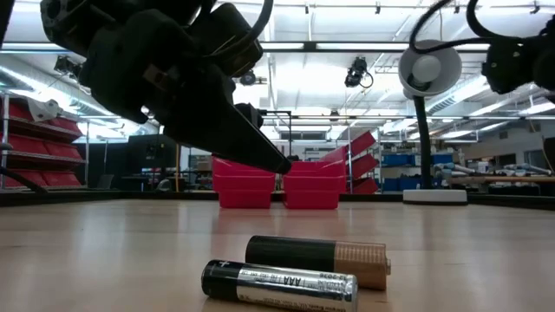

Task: Sort batteries
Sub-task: Put the black battery into the left red bin

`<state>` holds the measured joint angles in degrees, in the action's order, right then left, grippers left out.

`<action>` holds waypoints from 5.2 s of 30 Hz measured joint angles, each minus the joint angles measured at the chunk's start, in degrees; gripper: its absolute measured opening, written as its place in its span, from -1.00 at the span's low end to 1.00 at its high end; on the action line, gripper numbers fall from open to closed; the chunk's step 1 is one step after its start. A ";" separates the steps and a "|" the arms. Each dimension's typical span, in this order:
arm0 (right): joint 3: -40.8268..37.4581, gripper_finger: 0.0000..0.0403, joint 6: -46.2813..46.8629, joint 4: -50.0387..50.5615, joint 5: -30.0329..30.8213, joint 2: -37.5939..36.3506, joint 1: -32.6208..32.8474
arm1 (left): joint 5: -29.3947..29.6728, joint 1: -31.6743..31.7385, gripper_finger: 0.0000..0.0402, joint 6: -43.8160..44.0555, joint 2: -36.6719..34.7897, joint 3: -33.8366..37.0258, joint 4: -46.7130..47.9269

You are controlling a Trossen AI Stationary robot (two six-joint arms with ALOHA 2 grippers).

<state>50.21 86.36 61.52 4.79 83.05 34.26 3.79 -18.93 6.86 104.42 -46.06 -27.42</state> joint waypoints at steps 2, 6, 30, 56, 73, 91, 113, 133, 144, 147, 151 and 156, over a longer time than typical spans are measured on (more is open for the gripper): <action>-0.09 -0.36 1.73 0.24 -0.49 0.85 1.11 | 0.02 0.02 -0.16 -0.40 0.00 0.00 -0.02; -0.09 -0.37 3.43 -0.19 -1.69 2.27 2.80 | 0.92 0.02 -0.16 -0.38 0.00 -0.02 0.02; -0.87 -0.42 5.41 -5.02 -1.24 3.16 3.30 | 10.79 0.17 -0.16 -4.73 0.00 -0.02 4.05; -10.58 -0.56 5.75 -16.37 -1.50 2.94 2.42 | 10.93 0.17 -0.16 -4.48 0.00 0.00 3.76; -2.65 -0.81 -8.09 -29.64 13.48 3.28 -3.58 | 15.26 0.04 -0.17 -0.73 -6.28 0.02 7.07; -1.22 -0.83 -62.01 -73.09 7.78 3.26 -36.39 | 30.49 -0.29 -0.17 -0.42 -21.44 0.01 23.69; 17.40 -0.49 -71.14 -75.92 -9.06 23.84 -49.45 | 16.59 -0.35 -0.17 4.25 -21.20 0.02 32.69; 17.38 -0.30 -60.94 -28.44 9.23 5.69 -32.19 | 8.68 -3.30 -0.16 -1.36 -6.15 0.02 14.16; 12.00 -0.31 -49.02 -38.99 14.46 9.70 -6.67 | -3.43 -3.30 -0.16 -2.23 -0.85 0.00 6.14; 8.27 -0.31 -53.08 -56.35 18.14 15.63 -2.70 | -3.46 -3.43 -0.16 -1.83 -0.85 0.00 5.78; 7.11 -0.31 -61.26 -70.14 18.13 23.67 -0.41 | -4.50 -4.54 -0.16 0.97 -0.85 0.00 5.94; 8.61 -0.32 -68.60 -79.53 17.84 30.29 0.77 | -2.99 -6.60 -0.16 3.64 -0.85 0.00 6.04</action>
<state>58.82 17.76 -18.01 22.63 113.35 35.03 0.80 -25.54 10.50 103.57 -46.06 -21.38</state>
